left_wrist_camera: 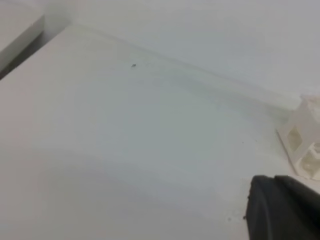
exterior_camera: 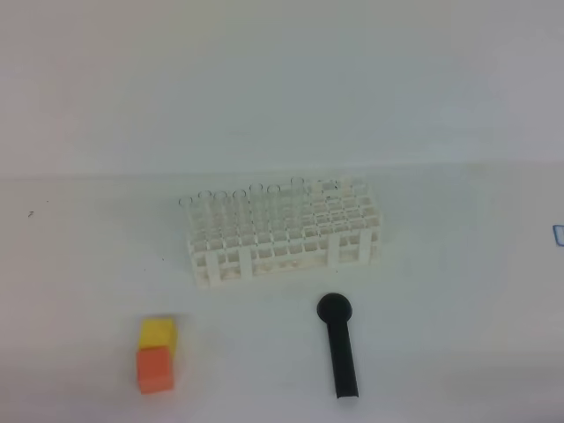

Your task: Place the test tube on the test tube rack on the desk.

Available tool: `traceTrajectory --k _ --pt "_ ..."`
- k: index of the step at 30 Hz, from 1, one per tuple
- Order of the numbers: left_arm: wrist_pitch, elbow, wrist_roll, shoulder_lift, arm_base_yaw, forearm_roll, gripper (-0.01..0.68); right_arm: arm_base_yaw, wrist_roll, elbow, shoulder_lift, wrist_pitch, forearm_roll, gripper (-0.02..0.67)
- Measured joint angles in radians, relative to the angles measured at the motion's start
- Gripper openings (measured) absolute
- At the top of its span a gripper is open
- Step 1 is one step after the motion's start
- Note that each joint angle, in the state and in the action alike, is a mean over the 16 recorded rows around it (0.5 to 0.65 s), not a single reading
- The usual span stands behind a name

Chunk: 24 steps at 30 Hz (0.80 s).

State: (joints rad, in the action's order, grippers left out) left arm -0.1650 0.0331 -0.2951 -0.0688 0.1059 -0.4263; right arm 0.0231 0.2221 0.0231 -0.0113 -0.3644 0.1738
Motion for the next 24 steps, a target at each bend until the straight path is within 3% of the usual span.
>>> traceTrajectory --k 6,24 --pt "-0.084 0.0 0.186 0.053 -0.013 0.177 -0.001 0.0 0.0 0.0 0.0 -0.001 0.001 -0.001" --pt "-0.163 0.001 0.149 0.096 -0.085 0.205 -0.001 0.001 0.0 0.0 0.0 -0.001 0.002 -0.001"
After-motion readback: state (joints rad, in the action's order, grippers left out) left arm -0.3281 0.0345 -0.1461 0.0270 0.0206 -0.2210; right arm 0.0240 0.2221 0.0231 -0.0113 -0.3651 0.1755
